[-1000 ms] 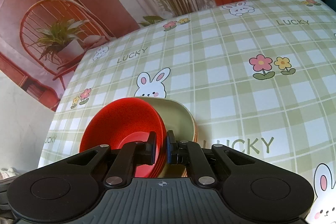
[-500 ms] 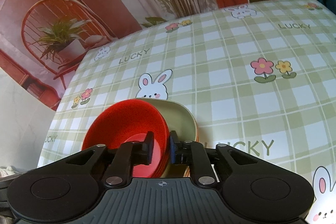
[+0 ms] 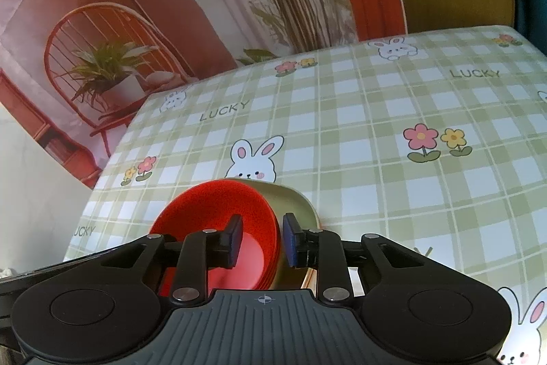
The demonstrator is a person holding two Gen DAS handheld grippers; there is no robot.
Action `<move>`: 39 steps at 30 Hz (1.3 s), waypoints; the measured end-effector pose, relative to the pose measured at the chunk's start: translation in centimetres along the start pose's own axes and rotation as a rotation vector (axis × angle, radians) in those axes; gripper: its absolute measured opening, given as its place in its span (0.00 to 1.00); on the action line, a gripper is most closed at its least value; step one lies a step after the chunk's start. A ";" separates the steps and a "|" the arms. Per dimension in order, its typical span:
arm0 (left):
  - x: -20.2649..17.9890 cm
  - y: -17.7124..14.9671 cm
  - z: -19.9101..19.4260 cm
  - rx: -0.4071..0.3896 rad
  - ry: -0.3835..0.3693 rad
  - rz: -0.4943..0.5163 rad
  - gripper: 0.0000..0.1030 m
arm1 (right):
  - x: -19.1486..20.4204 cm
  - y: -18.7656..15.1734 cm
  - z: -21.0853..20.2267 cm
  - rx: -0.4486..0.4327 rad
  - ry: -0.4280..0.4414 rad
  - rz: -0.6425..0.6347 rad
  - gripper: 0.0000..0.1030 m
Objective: Organize plates and bowls
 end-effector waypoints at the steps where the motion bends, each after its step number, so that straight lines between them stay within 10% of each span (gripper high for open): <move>1: -0.1 0.0 -0.2 -0.009 0.003 0.004 0.44 | 0.0 0.0 -0.1 -0.003 -0.002 -0.002 0.24; 13: -0.8 2.1 -4.3 -0.191 0.084 0.100 0.51 | 0.7 1.4 -4.1 -0.140 -0.078 -0.093 0.30; 20: -1.8 2.9 -7.2 -0.303 0.104 0.156 0.67 | 1.3 2.6 -7.3 -0.229 -0.102 -0.150 0.47; 29: -3.9 4.2 -10.9 -0.436 0.135 0.238 0.74 | 2.9 3.7 -11.2 -0.329 -0.097 -0.207 0.92; 39: -6.4 6.0 -15.8 -0.553 0.143 0.280 0.90 | 4.2 6.1 -16.7 -0.447 -0.092 -0.224 1.00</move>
Point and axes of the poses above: each gripper's, at about its wrist camera, not at the fingertips, and z roughly the way its jaws point, x to its left, y to its top, the point moved 2 cm from there along z, roughly the way its jaws point, and after that the axes turned 6 degrees about x, right-handed, at the moved point
